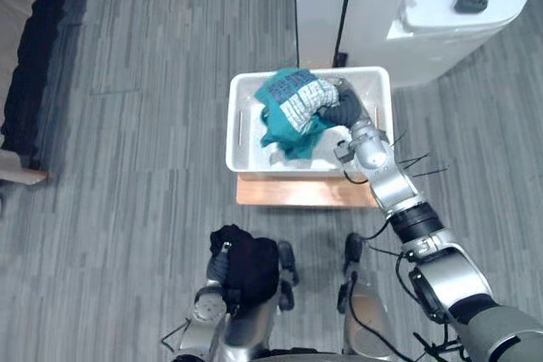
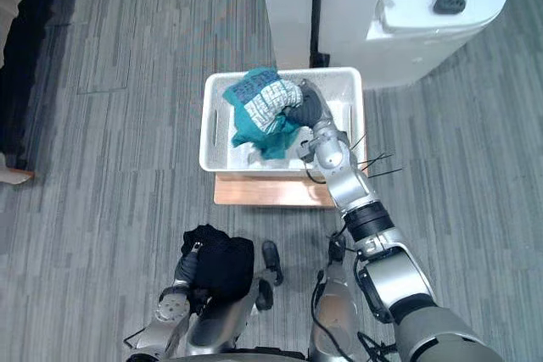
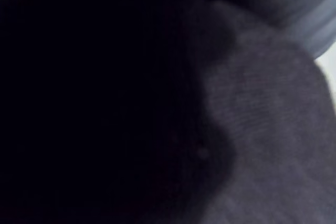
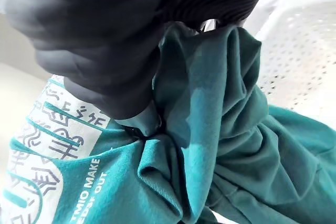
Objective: Tidy the bed and pick cloth on bed and put in laundry
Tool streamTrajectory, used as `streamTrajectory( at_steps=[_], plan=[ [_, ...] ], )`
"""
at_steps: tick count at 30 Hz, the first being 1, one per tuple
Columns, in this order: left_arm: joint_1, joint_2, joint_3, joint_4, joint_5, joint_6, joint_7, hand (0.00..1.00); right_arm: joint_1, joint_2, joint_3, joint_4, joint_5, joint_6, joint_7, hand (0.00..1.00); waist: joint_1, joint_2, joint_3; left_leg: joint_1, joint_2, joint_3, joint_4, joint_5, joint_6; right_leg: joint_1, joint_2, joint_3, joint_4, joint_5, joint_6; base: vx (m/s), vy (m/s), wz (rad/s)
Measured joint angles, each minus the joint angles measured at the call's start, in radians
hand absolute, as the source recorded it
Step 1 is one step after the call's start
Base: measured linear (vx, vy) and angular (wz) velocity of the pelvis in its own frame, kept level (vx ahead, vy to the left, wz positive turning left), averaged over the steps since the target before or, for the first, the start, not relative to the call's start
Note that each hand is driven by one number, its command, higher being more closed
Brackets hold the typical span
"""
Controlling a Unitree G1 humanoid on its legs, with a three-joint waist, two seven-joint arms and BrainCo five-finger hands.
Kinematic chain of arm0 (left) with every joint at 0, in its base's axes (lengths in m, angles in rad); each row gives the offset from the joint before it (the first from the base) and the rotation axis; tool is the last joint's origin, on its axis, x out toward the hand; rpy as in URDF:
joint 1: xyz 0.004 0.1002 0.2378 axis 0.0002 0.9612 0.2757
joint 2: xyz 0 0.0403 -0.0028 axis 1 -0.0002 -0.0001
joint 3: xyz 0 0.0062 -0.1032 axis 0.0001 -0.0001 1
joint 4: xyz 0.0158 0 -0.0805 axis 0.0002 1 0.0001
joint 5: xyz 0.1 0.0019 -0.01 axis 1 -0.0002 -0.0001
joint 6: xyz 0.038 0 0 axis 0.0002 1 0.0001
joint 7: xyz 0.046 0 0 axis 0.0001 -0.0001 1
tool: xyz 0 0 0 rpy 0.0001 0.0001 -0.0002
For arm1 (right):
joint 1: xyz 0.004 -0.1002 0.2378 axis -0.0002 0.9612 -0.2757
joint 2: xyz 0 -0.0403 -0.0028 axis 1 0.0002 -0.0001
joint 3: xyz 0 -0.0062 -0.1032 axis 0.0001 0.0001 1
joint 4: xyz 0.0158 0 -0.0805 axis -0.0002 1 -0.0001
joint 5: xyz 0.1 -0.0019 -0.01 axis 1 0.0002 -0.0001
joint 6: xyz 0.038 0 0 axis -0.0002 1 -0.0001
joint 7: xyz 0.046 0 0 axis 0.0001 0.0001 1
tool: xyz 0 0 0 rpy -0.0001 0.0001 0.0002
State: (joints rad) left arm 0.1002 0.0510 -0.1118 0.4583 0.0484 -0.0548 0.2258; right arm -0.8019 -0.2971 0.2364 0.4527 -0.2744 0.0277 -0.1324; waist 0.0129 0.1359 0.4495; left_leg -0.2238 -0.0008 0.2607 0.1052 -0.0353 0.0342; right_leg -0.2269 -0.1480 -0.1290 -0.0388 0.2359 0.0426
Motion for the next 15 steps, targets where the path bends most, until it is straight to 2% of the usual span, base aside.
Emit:
streamTrajectory(
  at_steps=[3,7,9,12,15],
  plan=[
    [-0.002,0.0,-0.037,-0.042,-0.001,-0.012,0.0,1.0,-0.043,-0.04,-0.014,0.05,-0.013,0.004,-0.002,0.0,0.001,0.021,0.017,-0.019,0.007,0.006,-0.001,0.007,-0.005,-0.023,0.0,0.017,-0.001,0.0,0.0,0.02,-0.006,-0.08],
    [0.002,-0.001,-0.064,-0.096,-0.001,-0.011,0.0,1.0,-0.044,-0.065,-0.014,0.049,-0.051,0.007,-0.004,0.0,-0.003,0.022,0.018,-0.006,0.021,0.023,-0.002,0.007,-0.006,-0.02,0.013,0.039,-0.001,0.0,0.001,0.03,-0.02,-0.16],
    [0.011,0.0,-0.081,-0.158,-0.001,-0.014,-0.002,1.0,-0.036,-0.075,-0.017,0.026,-0.091,0.008,-0.014,0.0,-0.006,0.022,0.018,0.006,0.025,0.038,-0.003,0.006,-0.006,-0.016,0.019,0.057,-0.001,0.0,0.001,0.02,-0.016,-0.2],
    [0.027,0.001,-0.092,-0.257,-0.001,-0.019,-0.008,1.0,0.082,-0.071,-0.051,-0.111,-0.179,0.012,-0.037,0.0,-0.027,0.021,0.016,0.075,0.037,0.047,-0.027,0.002,-0.002,0.036,0.032,0.078,-0.002,0.0,0.001,0.03,-0.006,-0.12],
    [0.057,0.038,-0.086,-0.361,-0.022,-0.032,-0.011,1.0,0.264,-0.038,-0.098,-0.215,-0.259,0.011,-0.051,0.0,-0.039,-0.019,-0.028,0.13,0.031,0.085,-0.055,0.001,-0.006,0.071,0.027,0.11,-0.005,-0.057,0.029,0.04,-0.002,-0.17]
  ],
)
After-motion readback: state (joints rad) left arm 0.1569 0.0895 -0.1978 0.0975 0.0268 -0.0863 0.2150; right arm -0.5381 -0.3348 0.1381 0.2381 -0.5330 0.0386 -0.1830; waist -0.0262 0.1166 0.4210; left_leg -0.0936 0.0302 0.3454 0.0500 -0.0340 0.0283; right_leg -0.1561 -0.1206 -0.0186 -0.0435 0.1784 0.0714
